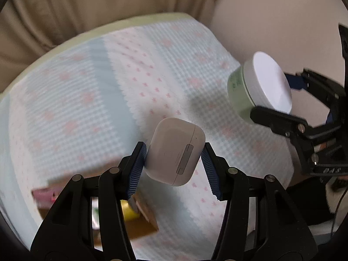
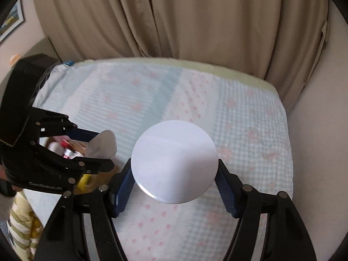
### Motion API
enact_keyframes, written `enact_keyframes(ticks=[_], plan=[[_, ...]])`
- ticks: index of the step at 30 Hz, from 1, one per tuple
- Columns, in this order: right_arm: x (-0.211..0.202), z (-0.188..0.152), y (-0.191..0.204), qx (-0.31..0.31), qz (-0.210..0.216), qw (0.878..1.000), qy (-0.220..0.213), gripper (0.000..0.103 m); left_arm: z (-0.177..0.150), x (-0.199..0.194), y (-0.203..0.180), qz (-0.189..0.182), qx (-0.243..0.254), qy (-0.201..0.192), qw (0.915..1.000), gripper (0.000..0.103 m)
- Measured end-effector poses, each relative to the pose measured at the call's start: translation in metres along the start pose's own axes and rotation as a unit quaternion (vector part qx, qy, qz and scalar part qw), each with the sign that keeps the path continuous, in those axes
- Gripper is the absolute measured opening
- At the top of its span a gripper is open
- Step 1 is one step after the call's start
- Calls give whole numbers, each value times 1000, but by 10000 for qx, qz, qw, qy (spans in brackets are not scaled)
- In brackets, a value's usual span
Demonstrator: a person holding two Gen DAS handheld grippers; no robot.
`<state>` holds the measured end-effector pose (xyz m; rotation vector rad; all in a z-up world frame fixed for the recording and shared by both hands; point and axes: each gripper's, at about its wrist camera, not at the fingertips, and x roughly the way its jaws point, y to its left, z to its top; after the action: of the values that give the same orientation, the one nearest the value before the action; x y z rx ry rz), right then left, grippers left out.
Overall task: Organize rigid objects
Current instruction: 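Grasp the white earbud case with left tool while right tool grasps white-lidded green jar, then carry the earbud case and green jar into the box and open both tools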
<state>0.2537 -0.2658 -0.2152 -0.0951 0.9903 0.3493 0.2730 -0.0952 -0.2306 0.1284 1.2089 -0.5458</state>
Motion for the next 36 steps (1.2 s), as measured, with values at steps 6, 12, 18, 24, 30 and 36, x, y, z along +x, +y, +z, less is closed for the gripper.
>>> enact_keyframes(ticks=[6, 12, 18, 24, 30, 36], plan=[[-38, 6, 58, -163, 351, 9991, -168, 66, -44, -65, 29, 253, -558, -260, 9978, 49], [-42, 5, 117, -219, 657, 9976, -22, 66, -91, -100, 79, 438, -927, -346, 9941, 49], [-24, 4, 173, 30, 826, 9963, 234, 66, -135, -110, 134, 435, -1147, -280, 9921, 49], [-5, 7, 215, 543, 647, 9956, 399, 66, -171, -103, 182, 217, -1171, -113, 9928, 49], [25, 4, 249, 1073, 421, 9912, 651, 66, -188, -78, 211, 161, -748, 230, 9968, 49], [67, -4, 268, 1501, 228, 9826, 1070, 66, -193, -48, 236, 95, -518, 508, 9973, 49]])
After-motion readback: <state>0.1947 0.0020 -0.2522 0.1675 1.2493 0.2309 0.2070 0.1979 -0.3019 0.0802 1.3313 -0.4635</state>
